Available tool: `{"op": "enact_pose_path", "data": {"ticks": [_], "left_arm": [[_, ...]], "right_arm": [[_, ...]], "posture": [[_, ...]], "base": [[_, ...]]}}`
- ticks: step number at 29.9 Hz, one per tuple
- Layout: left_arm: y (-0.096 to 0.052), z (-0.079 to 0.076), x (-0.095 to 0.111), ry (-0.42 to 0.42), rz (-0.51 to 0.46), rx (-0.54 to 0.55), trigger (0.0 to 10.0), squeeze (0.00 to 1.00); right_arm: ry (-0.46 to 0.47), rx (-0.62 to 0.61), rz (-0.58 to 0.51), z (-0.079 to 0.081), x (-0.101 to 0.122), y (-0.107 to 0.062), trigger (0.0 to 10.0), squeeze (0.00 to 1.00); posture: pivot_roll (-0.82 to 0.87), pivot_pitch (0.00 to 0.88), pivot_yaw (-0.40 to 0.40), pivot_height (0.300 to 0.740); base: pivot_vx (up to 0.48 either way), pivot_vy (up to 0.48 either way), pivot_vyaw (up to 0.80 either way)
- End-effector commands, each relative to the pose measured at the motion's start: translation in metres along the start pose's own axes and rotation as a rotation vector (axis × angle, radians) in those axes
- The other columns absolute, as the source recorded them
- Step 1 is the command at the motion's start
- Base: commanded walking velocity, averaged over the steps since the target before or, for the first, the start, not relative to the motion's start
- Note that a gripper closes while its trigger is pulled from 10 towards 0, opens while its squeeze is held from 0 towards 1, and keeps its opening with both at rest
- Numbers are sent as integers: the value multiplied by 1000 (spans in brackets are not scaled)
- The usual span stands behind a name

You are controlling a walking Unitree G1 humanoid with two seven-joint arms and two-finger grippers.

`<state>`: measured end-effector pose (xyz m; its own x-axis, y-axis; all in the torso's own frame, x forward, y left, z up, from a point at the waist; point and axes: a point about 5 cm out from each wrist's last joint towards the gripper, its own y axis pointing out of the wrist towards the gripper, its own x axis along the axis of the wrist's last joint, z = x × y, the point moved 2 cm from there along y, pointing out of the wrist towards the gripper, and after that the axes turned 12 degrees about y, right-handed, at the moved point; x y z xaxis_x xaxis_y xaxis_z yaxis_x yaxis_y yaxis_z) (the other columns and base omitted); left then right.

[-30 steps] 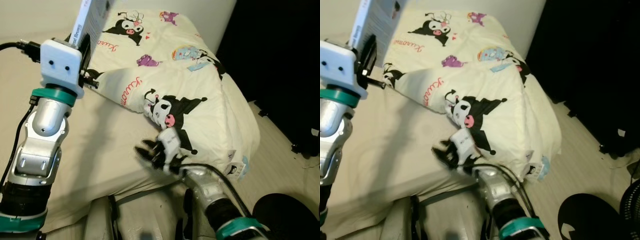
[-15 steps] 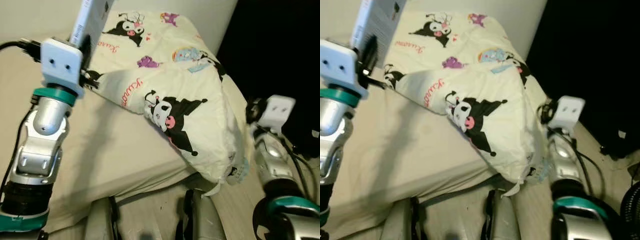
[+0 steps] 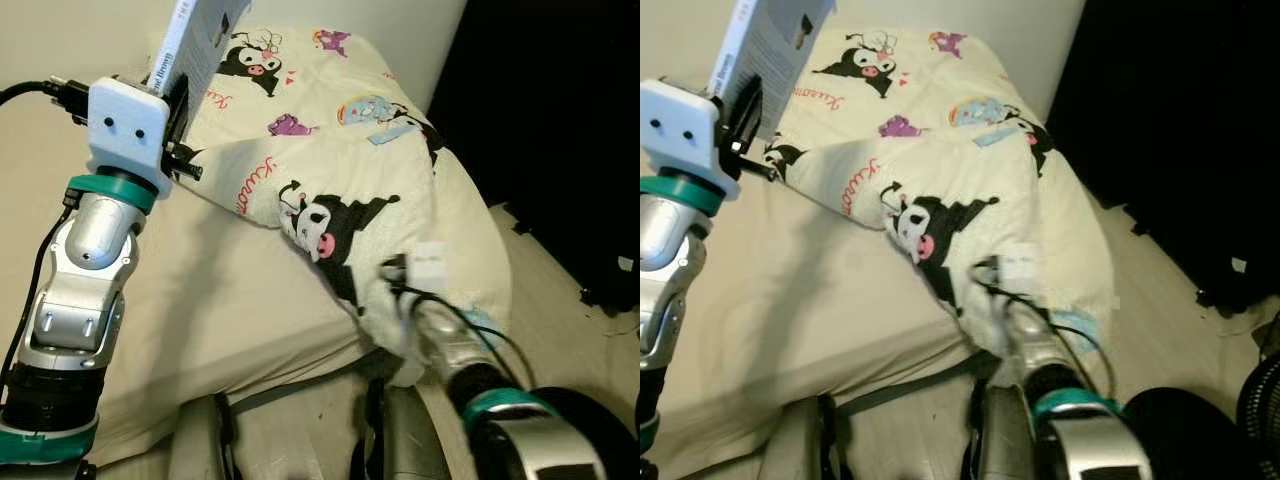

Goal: Clean up the room

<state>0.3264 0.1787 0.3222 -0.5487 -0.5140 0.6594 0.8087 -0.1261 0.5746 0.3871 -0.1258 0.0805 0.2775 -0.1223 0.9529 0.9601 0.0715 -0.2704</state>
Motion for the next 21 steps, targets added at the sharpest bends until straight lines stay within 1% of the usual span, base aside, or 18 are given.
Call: {"op": "enact_pose_path", "data": {"ticks": [1,3,4,5,6,7,8,10,11,12,13,14,15,16,18,19,20,21], "left_arm": [[4,13,11,-2,-41,37,10000,0],[5,15,12,-1,-44,42,10000,0],[5,15,12,-1,-44,42,10000,0],[5,16,13,-1,-44,44,10000,0],[5,16,13,-1,-44,44,10000,0],[5,16,13,0,-45,46,10000,0],[4,17,12,2,-43,48,10000,0],[4,17,12,2,-43,48,10000,0],[4,17,12,3,-42,50,10000,0],[4,17,11,4,-39,53,10000,0],[4,17,11,4,-39,53,10000,0],[3,18,10,5,-37,55,10000,0],[3,17,9,4,-32,56,10000,0],[3,17,9,4,-32,56,10000,0],[3,15,8,1,-29,54,10000,0],[3,14,8,0,-28,53,10000,0],[3,14,8,0,-28,53,10000,0],[4,13,8,-2,-28,52,10000,0]], "right_arm": [[-7,146,38,32,-10,-2,10000,0],[1,292,62,62,-15,-5,10000,0],[1,292,62,62,-15,-5,10000,0],[2,395,77,77,-19,-10,10000,0],[2,395,77,77,-19,-10,10000,0],[-2,563,115,97,-27,-19,10000,0],[-52,781,164,113,-42,-37,10000,0],[-52,781,164,113,-42,-37,10000,0],[-87,953,215,120,-57,-55,10000,0],[-130,1097,283,109,-74,-78,10000,0],[-130,1097,283,109,-74,-78,10000,0],[-151,1182,334,101,-86,-95,10000,0],[-213,1213,421,63,-104,-119,10000,0],[-213,1213,421,63,-104,-119,10000,0],[-252,1164,441,35,-106,-126,10000,0],[-261,1143,437,26,-105,-126,10000,0],[-261,1143,437,26,-105,-126,10000,0],[-252,1096,416,15,-98,-122,10000,0]], "posture": [[131,133,43,585],[129,133,40,585],[129,133,40,585],[129,133,40,585],[129,133,40,585],[124,132,36,585],[118,134,32,585],[118,134,32,585],[115,134,30,585],[104,138,25,585],[104,138,25,585],[104,138,25,585],[82,142,22,585],[82,142,22,585],[82,142,22,585],[68,141,19,585],[68,141,19,585],[68,141,19,585]], "base": [[0,0,0],[0,0,0],[0,0,0],[0,0,0],[0,0,0],[0,0,0],[0,0,0],[0,0,0],[0,0,0],[0,0,0],[0,0,0],[0,0,0],[0,0,0],[0,0,0],[0,0,0],[0,0,0],[0,0,0],[0,0,0]]}}
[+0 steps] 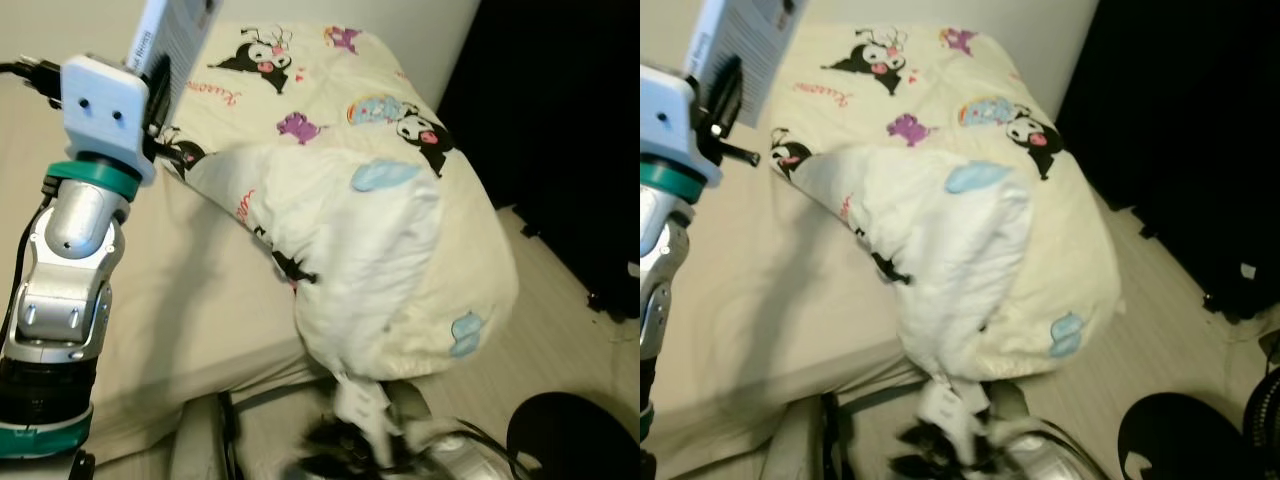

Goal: Clean up the room

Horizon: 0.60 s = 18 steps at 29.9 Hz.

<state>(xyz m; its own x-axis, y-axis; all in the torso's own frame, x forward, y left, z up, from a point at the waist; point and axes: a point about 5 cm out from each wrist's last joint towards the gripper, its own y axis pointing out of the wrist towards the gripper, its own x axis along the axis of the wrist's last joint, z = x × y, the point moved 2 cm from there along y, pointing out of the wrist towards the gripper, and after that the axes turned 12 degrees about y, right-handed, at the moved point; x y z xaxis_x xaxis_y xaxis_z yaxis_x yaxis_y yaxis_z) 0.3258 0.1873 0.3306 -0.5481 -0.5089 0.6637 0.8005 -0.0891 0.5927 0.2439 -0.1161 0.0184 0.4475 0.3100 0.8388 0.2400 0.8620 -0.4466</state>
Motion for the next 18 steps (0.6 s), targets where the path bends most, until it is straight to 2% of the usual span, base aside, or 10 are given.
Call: {"op": "enact_pose_path", "data": {"ticks": [1,4,5,8,9,10,11,13,15,18], "left_arm": [[1,1,6,2,-30,9,10000,0],[1,-1,6,0,-32,11,10000,0],[1,-1,6,0,-32,11,10000,0],[0,0,6,3,-31,18,10000,0],[0,0,6,3,-31,18,10000,0],[0,1,7,6,-32,20,10000,0],[0,1,7,6,-32,20,10000,0],[-1,3,8,14,-34,24,10000,0],[-1,4,8,17,-34,26,10000,0],[-2,7,8,28,-31,33,10000,0]], "right_arm": [[-11,-3,-35,0,7,-1,10000,0],[13,-243,-309,-40,63,-40,10000,0],[13,-243,-309,-40,63,-40,10000,0],[68,-574,-612,-83,116,-90,10000,0],[68,-574,-612,-83,116,-90,10000,0],[48,-712,-646,-95,124,-107,10000,0],[48,-712,-646,-95,124,-107,10000,0],[13,-893,-672,-109,130,-128,10000,0],[7,-941,-678,-112,131,-133,10000,0],[81,-1067,-722,-122,126,-145,10000,0]], "posture": [[68,141,19,585],[61,138,14,585],[61,138,14,585],[61,138,14,585],[61,138,14,585],[61,138,14,585],[61,138,14,585],[94,137,6,585],[94,137,6,585],[108,139,1,585]], "base": [[0,0,0],[0,0,0],[0,0,0],[0,0,0],[0,0,0],[0,0,0],[0,0,0],[0,0,0],[0,0,0],[0,0,0]]}}
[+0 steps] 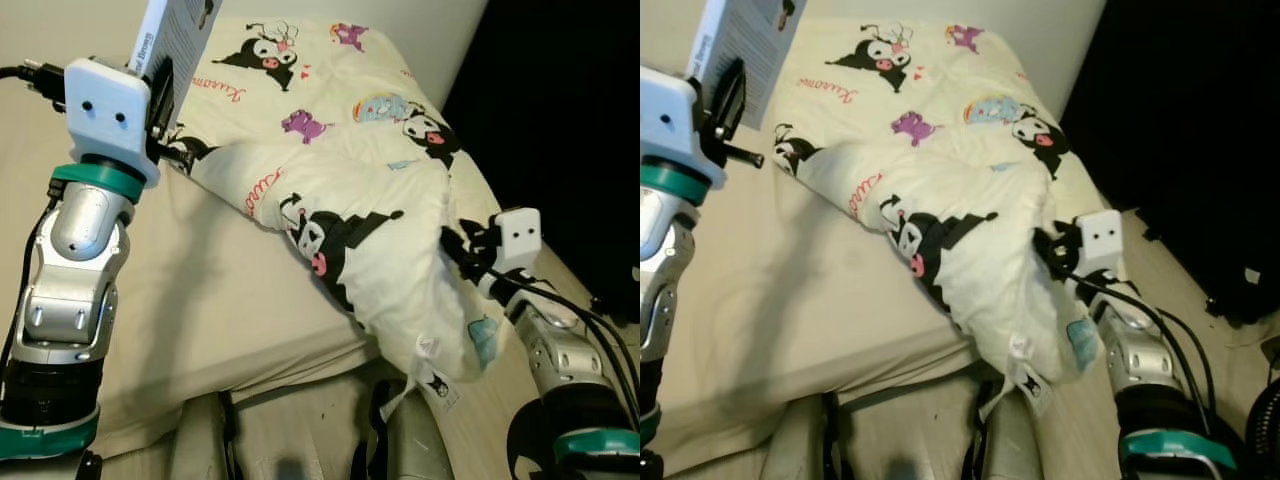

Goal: Clean up the room

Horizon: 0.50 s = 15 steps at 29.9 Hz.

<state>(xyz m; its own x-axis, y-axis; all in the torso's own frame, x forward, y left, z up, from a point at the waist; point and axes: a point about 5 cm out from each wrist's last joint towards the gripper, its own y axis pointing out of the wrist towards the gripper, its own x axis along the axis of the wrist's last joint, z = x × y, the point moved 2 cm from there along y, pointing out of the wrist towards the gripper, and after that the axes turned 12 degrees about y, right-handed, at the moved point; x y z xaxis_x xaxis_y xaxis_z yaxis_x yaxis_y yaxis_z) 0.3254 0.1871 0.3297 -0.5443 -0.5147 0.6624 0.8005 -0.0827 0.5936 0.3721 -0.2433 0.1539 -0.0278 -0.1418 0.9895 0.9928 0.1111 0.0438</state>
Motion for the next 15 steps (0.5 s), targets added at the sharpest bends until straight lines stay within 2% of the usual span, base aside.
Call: {"op": "enact_pose_path", "data": {"ticks": [1,2,3,4,6,7,8,9,10,11,12,13,14,15], "left_arm": [[-3,9,8,27,-31,31,10000,0],[-3,10,8,30,-30,33,10000,0],[-3,10,8,30,-30,33,10000,0],[-4,11,8,34,-27,36,10000,0],[-6,11,6,36,-20,40,10000,0],[-6,11,6,36,-20,40,10000,0],[-6,11,6,36,-18,40,10000,0],[-5,9,6,34,-18,36,10000,0],[-5,9,6,34,-18,36,10000,0],[-4,8,6,29,-20,31,10000,0],[-2,6,7,23,-23,25,10000,0],[-2,6,7,23,-23,25,10000,0],[-2,5,7,21,-25,22,10000,0],[-2,5,7,21,-25,22,10000,0]], "right_arm": [[20,-135,0,-19,-6,-5,10000,0],[28,-195,1,-26,-9,-7,10000,0],[28,-195,1,-26,-9,-7,10000,0],[18,-278,5,-36,-13,-10,10000,0],[-72,-461,37,-50,-25,-16,10000,0],[-72,-461,37,-50,-25,-16,10000,0],[-96,-511,42,-52,-29,-18,10000,0],[-146,-523,66,-44,-35,-15,10000,0],[-146,-523,66,-44,-35,-15,10000,0],[-172,-479,107,-25,-46,-7,10000,0],[-190,-376,162,12,-61,7,10000,0],[-190,-376,162,12,-61,7,10000,0],[-175,-327,178,29,-66,12,10000,0],[-175,-327,178,29,-66,12,10000,0]], "posture": [[119,141,-3,585],[119,141,-3,585],[119,141,-3,585],[130,141,-8,585],[132,142,-6,585],[132,142,-6,585],[132,142,-6,585],[129,145,4,585],[129,145,4,585],[128,145,7,585],[130,146,15,585],[130,146,15,585],[130,146,15,585],[130,146,15,585]], "base": [[0,0,0],[0,0,0],[0,0,0],[0,0,0],[0,0,0],[0,0,0],[0,0,0],[0,0,0],[0,0,0],[0,0,0],[0,0,0],[0,0,0],[0,0,0],[0,0,0]]}}
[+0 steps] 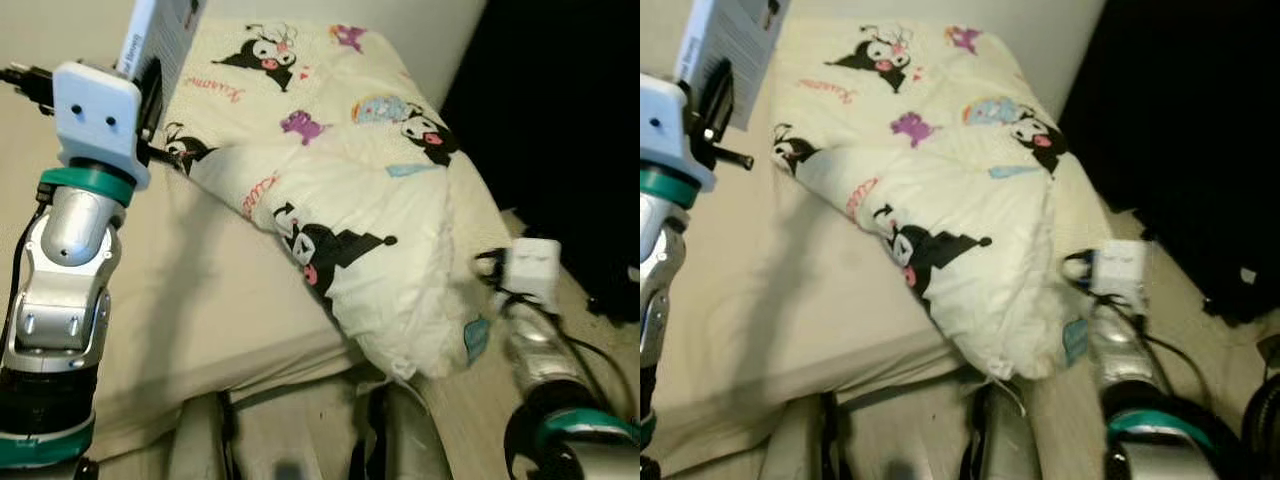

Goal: Clean up the room

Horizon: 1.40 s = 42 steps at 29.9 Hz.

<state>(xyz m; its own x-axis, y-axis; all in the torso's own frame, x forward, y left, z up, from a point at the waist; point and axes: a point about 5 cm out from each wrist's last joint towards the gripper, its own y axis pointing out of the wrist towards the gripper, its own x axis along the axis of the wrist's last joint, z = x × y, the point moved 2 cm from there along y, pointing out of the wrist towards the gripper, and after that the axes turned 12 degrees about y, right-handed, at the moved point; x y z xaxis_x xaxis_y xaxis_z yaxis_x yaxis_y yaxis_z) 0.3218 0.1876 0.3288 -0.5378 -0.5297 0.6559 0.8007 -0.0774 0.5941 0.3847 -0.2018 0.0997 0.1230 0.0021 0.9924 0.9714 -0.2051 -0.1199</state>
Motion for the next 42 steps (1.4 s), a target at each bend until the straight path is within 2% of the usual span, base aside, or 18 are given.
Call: {"op": "enact_pose_path", "data": {"ticks": [1,3,4,6,8,10,13,15,16,19,21,25,27,30,33,35,38,42], "left_arm": [[2,3,6,3,-29,14,10000,0],[3,2,7,2,-30,11,10000,0],[3,2,7,2,-30,11,10000,0],[3,3,8,5,-33,14,10000,0],[3,3,8,6,-33,16,10000,0],[4,12,10,40,-42,49,10000,0],[4,18,10,77,-48,77,10000,0],[7,32,11,141,-54,152,10000,0],[8,38,10,154,-49,187,10000,0],[9,42,8,158,-43,208,10000,0],[10,43,7,155,-39,204,10000,0],[10,39,5,151,-40,184,10000,0],[10,36,4,147,-39,174,10000,0],[10,23,2,128,-42,138,10000,0],[10,20,2,127,-45,127,10000,0],[10,14,2,127,-53,113,10000,0],[10,13,2,122,-53,112,10000,0],[11,13,1,118,-52,112,10000,0]], "right_arm": [[61,88,59,26,-10,-3,10000,0],[220,214,116,70,-14,-10,10000,0],[220,214,116,70,-14,-10,10000,0],[294,357,157,116,-14,-23,10000,0],[310,385,162,125,-13,-26,10000,0],[384,605,180,161,-9,-43,10000,0],[410,745,191,177,-7,-54,10000,0],[414,1075,238,197,-12,-83,10000,0],[378,1275,284,192,-21,-103,10000,0],[344,1437,331,184,-30,-124,10000,0],[268,1621,423,150,-43,-156,10000,0],[222,1655,463,115,-45,-165,10000,0],[216,1634,454,99,-40,-162,10000,0],[276,1435,323,63,-7,-124,10000,0],[310,1391,271,57,6,-116,10000,0],[438,1358,163,44,39,-111,10000,0],[560,1199,87,35,44,-91,10000,0],[572,1050,89,34,35,-75,10000,0]], "posture": [[133,145,16,585],[141,142,13,585],[141,142,13,585],[149,138,11,585],[149,138,11,585],[154,134,7,585],[154,134,7,585],[151,130,7,585],[151,130,7,585],[135,124,8,585],[119,121,8,585],[119,121,8,585],[100,116,6,585],[87,113,7,585],[85,110,8,585],[85,106,10,585],[80,103,12,585],[80,102,15,585]], "base": [[0,0,0],[0,0,0],[0,0,0],[0,0,0],[0,0,0],[0,0,0],[0,0,0],[0,0,0],[0,0,0],[0,0,0],[0,0,0],[0,0,0],[0,0,0],[0,0,0],[0,0,0],[0,0,0],[0,0,0],[0,0,0]]}}
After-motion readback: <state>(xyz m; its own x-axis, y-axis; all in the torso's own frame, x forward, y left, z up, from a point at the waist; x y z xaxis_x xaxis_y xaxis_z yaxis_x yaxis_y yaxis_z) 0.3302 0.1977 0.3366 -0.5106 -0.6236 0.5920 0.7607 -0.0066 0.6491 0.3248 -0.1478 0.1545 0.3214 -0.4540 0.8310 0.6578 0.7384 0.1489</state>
